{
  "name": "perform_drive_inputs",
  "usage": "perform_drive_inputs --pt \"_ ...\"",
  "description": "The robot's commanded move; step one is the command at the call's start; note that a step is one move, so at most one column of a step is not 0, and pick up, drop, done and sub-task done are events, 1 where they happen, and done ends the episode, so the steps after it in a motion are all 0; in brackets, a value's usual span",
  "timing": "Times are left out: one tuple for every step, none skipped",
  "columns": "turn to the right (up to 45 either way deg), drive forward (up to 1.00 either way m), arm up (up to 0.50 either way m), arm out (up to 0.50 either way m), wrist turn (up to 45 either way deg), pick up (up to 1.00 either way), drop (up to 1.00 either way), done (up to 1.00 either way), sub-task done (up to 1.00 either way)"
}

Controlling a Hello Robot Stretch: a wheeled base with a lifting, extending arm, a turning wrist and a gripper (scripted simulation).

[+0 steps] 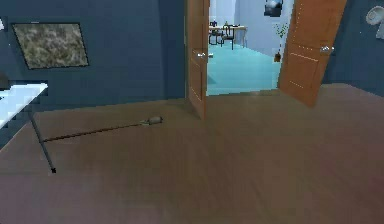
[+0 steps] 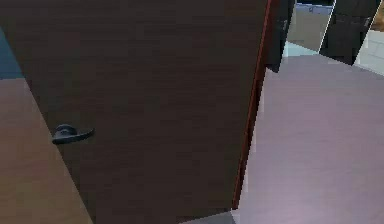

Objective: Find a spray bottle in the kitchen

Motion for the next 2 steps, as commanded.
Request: perform_drive_inputs --pt "12.0 0.00 0.00 0.00 0.0 0.00 0.00 0.00 0.00" --pt "0.0 1.00 0.00 0.00 0.0 0.00 0.00 0.00 0.00"
